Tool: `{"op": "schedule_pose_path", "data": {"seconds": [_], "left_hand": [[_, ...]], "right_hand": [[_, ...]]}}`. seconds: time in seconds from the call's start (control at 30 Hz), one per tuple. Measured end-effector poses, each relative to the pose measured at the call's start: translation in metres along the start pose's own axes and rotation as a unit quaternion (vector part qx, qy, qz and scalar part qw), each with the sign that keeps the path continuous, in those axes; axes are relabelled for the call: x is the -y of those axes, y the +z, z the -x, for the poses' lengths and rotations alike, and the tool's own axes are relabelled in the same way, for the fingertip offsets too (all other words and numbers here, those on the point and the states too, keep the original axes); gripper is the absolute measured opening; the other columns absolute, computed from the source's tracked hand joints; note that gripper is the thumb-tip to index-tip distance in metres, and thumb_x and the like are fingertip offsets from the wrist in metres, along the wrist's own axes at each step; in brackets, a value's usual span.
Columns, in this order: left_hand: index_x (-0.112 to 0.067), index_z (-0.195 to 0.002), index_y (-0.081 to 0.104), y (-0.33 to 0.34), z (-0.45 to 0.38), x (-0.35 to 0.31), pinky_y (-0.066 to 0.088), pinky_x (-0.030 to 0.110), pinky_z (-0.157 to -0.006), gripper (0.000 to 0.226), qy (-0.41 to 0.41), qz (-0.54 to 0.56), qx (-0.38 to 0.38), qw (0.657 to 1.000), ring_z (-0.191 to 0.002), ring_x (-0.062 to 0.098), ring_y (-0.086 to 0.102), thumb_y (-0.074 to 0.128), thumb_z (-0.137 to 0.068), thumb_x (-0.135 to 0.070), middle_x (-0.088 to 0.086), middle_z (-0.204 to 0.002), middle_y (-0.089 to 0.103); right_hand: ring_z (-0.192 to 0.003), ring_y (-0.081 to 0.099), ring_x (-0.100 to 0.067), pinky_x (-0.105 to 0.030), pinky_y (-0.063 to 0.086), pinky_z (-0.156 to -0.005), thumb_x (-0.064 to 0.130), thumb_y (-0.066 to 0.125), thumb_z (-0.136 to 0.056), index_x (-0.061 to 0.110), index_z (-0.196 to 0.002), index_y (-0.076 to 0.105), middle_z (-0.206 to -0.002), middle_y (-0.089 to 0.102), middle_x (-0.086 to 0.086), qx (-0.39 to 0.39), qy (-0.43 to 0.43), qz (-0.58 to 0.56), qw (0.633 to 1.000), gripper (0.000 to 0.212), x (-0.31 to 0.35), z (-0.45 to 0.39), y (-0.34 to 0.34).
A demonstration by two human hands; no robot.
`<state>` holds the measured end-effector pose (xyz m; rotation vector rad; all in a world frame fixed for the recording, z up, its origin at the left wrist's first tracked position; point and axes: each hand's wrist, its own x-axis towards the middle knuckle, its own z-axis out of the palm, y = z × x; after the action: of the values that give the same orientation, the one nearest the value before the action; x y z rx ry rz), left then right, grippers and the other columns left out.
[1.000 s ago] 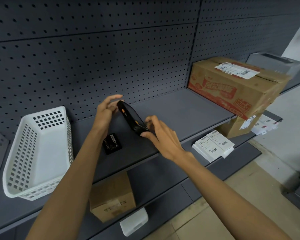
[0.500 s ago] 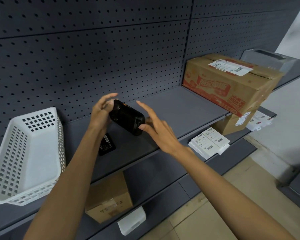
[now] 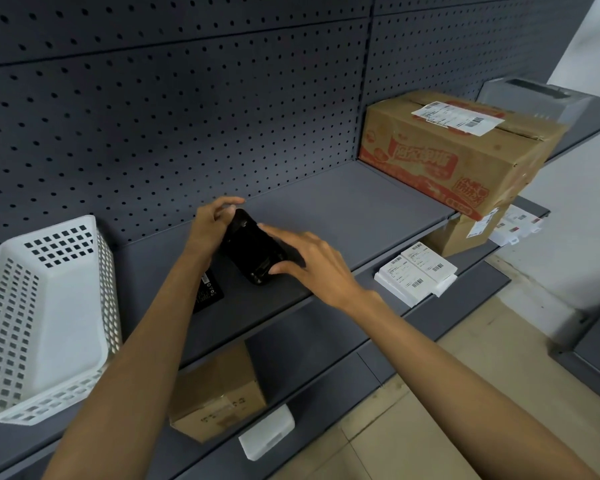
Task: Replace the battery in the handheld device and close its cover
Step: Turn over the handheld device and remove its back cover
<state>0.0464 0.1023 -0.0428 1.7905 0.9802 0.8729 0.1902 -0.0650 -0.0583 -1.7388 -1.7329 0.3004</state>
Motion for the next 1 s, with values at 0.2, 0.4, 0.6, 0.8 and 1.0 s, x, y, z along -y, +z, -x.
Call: {"op": "schedule_pose_path", "data": {"seconds": [0.2, 0.4, 0.6, 0.8, 1.0], "left_hand": [[-0.026, -0.118, 0.063, 0.004, -0.007, 0.007, 0.036, 0.02, -0.063, 0.045, 0.005, -0.072, 0.06, 0.996, -0.07, 0.023, 0.041, 0.034, -0.099, 0.003, 0.013, -0.076, 0.048], [-0.015, -0.131, 0.058, 0.012, -0.002, -0.005, 0.038, 0.024, -0.099, 0.048, -0.003, -0.073, 0.118, 0.99, -0.118, 0.016, 0.05, 0.029, -0.1, 0.007, 0.004, -0.132, 0.056], [-0.012, -0.134, 0.057, 0.019, 0.002, -0.006, 0.031, 0.02, -0.102, 0.046, 0.012, -0.078, 0.126, 0.989, -0.123, 0.007, 0.041, 0.029, -0.101, 0.004, -0.007, -0.133, 0.05], [-0.012, -0.136, 0.054, 0.014, 0.01, -0.007, 0.032, 0.02, -0.102, 0.041, 0.02, -0.067, 0.127, 0.989, -0.127, 0.01, 0.045, 0.033, -0.103, -0.001, 0.003, -0.139, 0.053], [-0.025, -0.144, 0.042, -0.005, 0.022, -0.001, 0.032, 0.025, -0.105, 0.045, 0.048, -0.119, 0.118, 0.985, -0.137, 0.016, 0.041, 0.047, -0.101, -0.013, 0.006, -0.145, 0.047]], "right_hand": [[-0.117, 0.049, -0.008, -0.025, 0.046, -0.084, 0.042, 0.066, -0.089, 0.047, -0.152, 0.02, -0.143, 0.053, 0.018, -0.005, 0.018, 0.01, 1.0, 0.078, -0.01, 0.01, -0.004], [-0.118, 0.048, -0.007, -0.026, 0.046, -0.087, 0.048, 0.066, -0.086, 0.047, -0.153, 0.014, -0.142, 0.054, 0.019, 0.008, 0.042, 0.0, 0.999, 0.084, -0.014, 0.013, -0.005], [-0.129, 0.043, -0.009, -0.025, 0.041, -0.09, 0.051, 0.066, -0.085, 0.046, -0.154, 0.008, -0.142, 0.055, 0.017, 0.031, 0.056, -0.001, 0.998, 0.09, -0.018, 0.013, -0.006], [-0.13, 0.043, -0.013, -0.03, 0.042, -0.093, 0.053, 0.067, -0.084, 0.049, -0.152, 0.007, -0.137, 0.058, 0.018, 0.054, 0.052, -0.019, 0.997, 0.091, -0.018, 0.006, -0.015], [-0.125, 0.053, -0.014, -0.044, 0.047, -0.101, 0.042, 0.05, -0.099, 0.047, -0.152, 0.012, -0.131, 0.062, 0.009, 0.005, 0.036, -0.06, 0.998, 0.065, -0.012, -0.016, -0.016]]}}
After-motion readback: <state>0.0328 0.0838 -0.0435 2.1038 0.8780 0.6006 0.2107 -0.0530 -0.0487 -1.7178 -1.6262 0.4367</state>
